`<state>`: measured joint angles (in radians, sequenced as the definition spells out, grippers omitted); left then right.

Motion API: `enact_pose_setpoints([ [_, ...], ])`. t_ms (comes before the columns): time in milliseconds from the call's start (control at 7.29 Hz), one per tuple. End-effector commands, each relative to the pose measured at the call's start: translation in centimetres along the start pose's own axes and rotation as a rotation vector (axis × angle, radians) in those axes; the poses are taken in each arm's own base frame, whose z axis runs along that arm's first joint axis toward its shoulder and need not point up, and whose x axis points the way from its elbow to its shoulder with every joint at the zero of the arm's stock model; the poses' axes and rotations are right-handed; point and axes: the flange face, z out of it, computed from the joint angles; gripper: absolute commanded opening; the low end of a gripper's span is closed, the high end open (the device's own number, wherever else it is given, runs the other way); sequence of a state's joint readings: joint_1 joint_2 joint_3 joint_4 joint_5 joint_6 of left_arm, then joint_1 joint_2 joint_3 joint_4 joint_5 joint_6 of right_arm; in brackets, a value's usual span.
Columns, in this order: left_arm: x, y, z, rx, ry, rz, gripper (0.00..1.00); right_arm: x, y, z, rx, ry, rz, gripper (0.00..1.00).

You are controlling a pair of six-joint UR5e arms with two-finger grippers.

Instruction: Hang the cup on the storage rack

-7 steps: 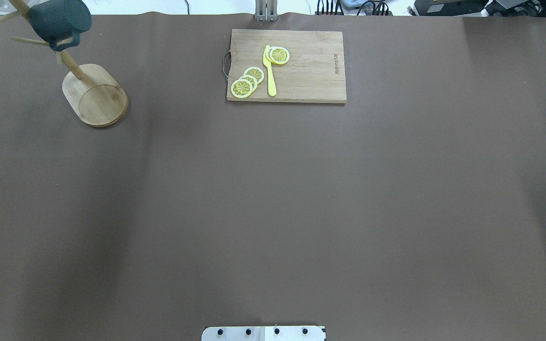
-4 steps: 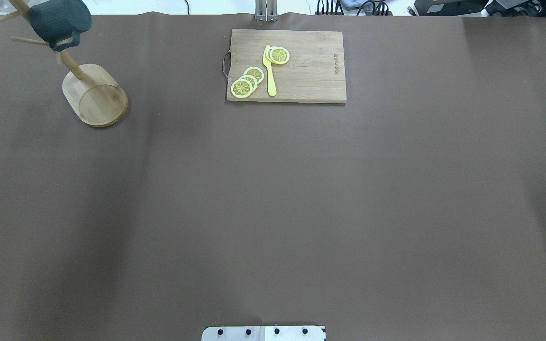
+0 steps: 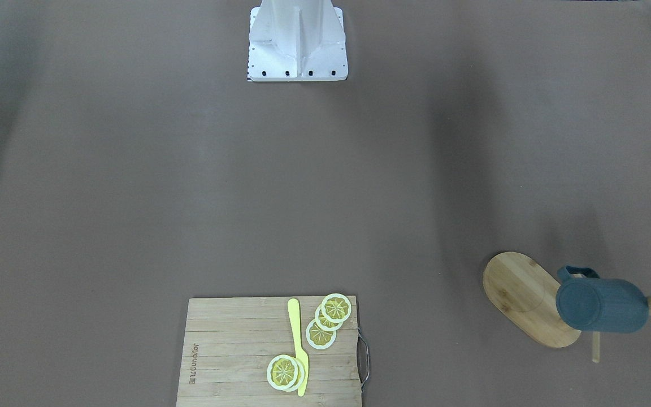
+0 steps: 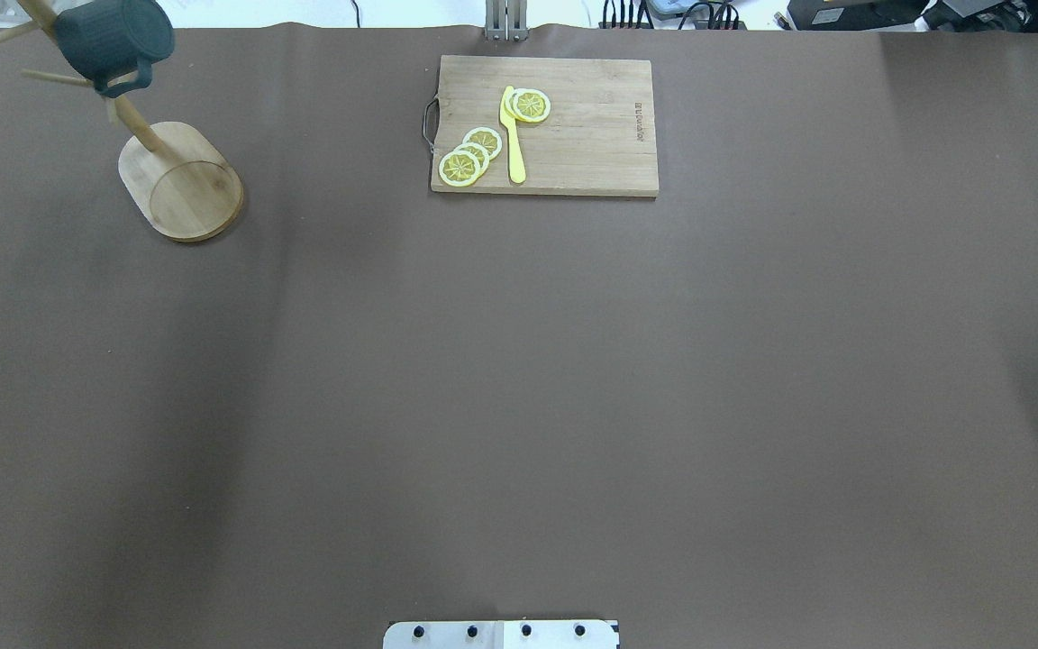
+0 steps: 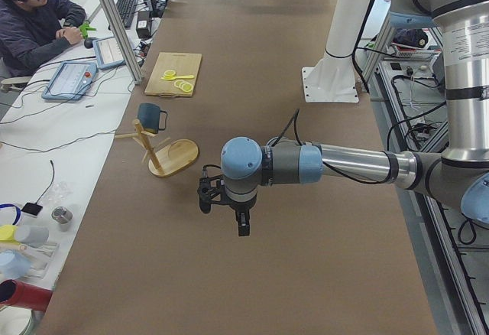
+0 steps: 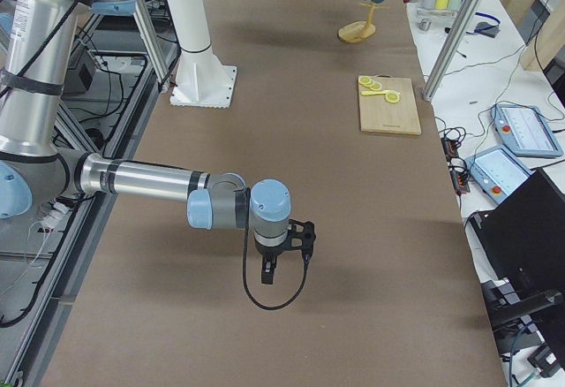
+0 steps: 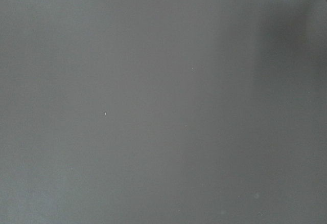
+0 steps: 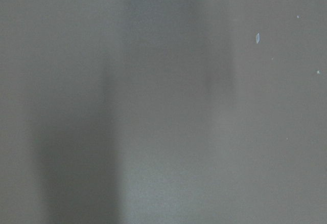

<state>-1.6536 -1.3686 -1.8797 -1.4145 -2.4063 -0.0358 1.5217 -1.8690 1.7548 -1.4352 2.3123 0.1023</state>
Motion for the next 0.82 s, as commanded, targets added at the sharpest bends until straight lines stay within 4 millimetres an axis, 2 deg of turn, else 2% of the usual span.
enact_pose_setpoints([
  [0, -0.1, 0.3, 0.1, -0.002, 0.000, -0.001, 0.99, 1.6, 1.3, 2.0, -0.045, -0.030, 0.031, 1.00],
  [274, -0.4, 0.4, 0.4, -0.008, -0.001, -0.008, 0.99, 2.8, 1.8, 3.2, -0.074, -0.026, 0.057, 1.00],
  [685, -0.7, 0.9, 0.6, -0.013, -0.002, -0.014, 0.99, 2.2, 1.2, 2.7, -0.054, -0.028, 0.038, 1.00],
])
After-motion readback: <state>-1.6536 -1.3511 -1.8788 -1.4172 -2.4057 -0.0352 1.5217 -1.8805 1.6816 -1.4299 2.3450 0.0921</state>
